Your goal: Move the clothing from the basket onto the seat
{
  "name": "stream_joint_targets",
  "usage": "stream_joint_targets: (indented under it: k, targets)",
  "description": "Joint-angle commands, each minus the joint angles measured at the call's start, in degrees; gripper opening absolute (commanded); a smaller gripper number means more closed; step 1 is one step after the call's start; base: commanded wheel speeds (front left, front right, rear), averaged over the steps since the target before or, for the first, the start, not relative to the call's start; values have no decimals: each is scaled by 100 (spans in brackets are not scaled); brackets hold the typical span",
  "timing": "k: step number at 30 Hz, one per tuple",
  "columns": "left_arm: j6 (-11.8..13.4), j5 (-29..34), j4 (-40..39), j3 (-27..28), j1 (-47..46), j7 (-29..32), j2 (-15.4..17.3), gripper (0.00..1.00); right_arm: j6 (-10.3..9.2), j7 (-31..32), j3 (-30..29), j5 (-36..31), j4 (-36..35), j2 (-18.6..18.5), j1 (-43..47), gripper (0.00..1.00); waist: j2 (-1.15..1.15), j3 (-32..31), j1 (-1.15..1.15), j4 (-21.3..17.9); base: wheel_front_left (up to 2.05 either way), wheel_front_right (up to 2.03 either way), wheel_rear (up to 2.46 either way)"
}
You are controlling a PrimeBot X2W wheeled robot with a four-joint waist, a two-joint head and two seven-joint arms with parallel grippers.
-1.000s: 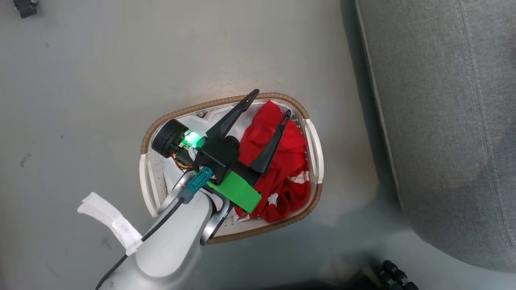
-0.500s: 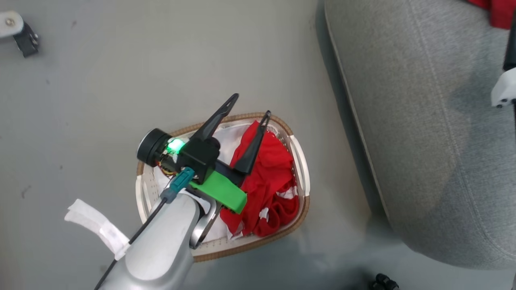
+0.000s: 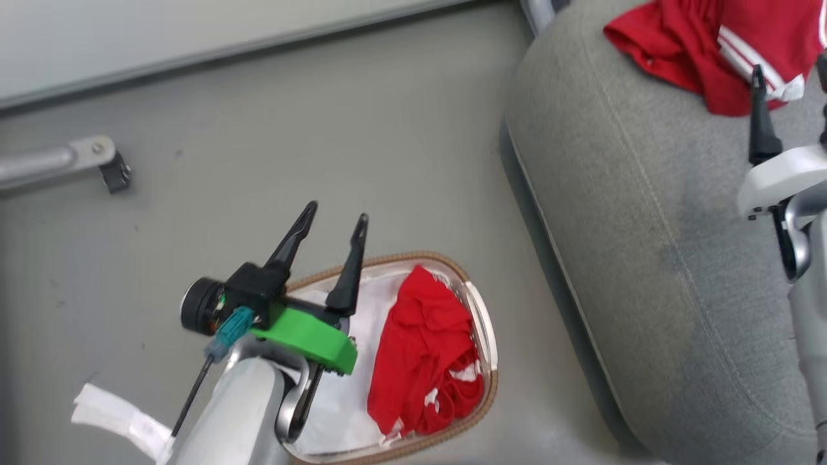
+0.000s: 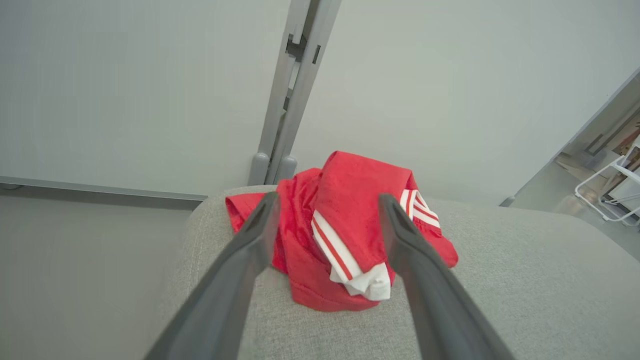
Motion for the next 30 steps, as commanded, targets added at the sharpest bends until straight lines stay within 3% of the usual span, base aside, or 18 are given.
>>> stream_joint_targets:
  k: [1, 18, 30]
  targets:
    - [20, -2, 6, 136, 209, -3, -14, 100, -8, -19, 83, 78, -74, 61, 170, 100, 0, -707, 0, 215, 0, 0, 0]
    - [91, 183, -237, 1662, 1418, -2, -140, 100, -8, -18, 829, 543, -1232, 1172, 1499, 100, 0, -1442, 0, 785, 0, 0, 0]
    - [171, -114, -434, 2079, 2117, -2, -175, 100, -8, -18, 1197, 1149, -1814, 1275, 2666, 100, 0, -1636, 0, 862, 0, 0, 0]
